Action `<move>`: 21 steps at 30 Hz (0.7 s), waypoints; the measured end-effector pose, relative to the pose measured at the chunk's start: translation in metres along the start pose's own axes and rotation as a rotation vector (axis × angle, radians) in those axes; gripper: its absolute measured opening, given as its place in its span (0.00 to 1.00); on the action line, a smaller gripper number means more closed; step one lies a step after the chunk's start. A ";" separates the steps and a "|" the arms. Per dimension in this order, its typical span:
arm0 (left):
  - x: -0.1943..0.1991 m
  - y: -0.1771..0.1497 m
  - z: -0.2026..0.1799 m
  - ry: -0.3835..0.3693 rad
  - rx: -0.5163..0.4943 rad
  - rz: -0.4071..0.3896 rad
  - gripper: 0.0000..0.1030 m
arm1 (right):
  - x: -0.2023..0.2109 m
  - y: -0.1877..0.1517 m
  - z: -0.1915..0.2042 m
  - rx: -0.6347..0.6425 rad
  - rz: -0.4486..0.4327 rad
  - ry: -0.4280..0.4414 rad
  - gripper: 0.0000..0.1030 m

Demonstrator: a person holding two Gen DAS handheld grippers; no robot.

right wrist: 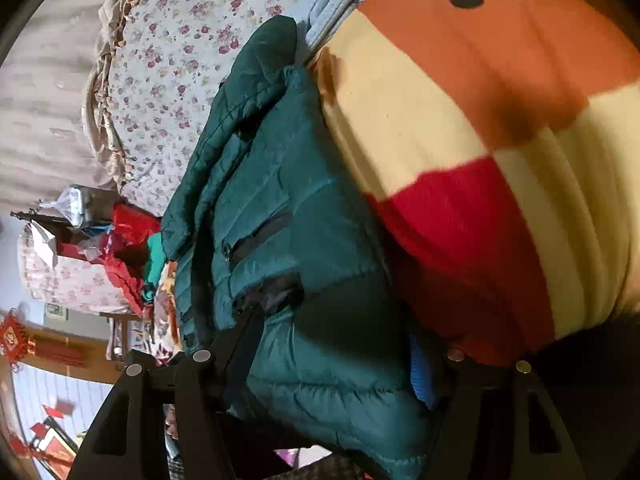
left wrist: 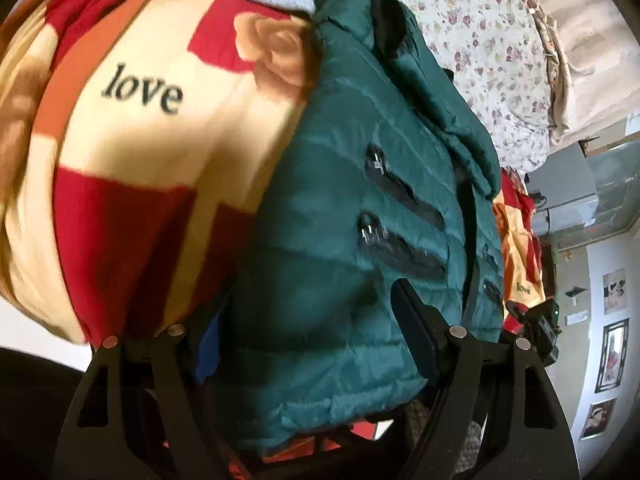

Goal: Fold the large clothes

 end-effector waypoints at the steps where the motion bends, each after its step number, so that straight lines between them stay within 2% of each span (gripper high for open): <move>1: 0.000 -0.004 -0.001 0.001 -0.004 0.002 0.73 | -0.001 -0.001 0.000 -0.002 0.003 0.007 0.63; 3: -0.002 -0.010 -0.002 0.010 -0.013 0.002 0.73 | -0.001 -0.006 0.000 -0.002 0.015 0.025 0.63; 6: -0.002 -0.017 -0.002 0.020 -0.019 -0.001 0.65 | -0.001 -0.011 0.003 0.005 0.033 0.055 0.63; 10: -0.001 -0.025 0.001 0.049 -0.023 -0.019 0.63 | -0.004 -0.017 0.002 0.009 0.044 0.048 0.63; 13: -0.006 -0.025 0.003 0.152 -0.025 -0.033 0.63 | -0.012 -0.020 -0.002 0.000 0.049 0.017 0.63; 18: -0.014 -0.028 -0.001 0.312 -0.065 -0.063 0.64 | -0.027 -0.025 0.003 0.046 0.031 -0.100 0.64; 21: -0.018 -0.029 -0.005 0.366 -0.092 -0.079 0.64 | -0.033 -0.029 0.007 0.075 0.036 -0.134 0.64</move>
Point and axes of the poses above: each gripper's, at about its wrist camera, not at the fingertips, and x roughly against the way its jaws point, z to its left, y to its top, the point moved 9 cm from there along -x, roughly the way its jaws point, and after that the axes turned 15 degrees about z, right-handed, at the moved point
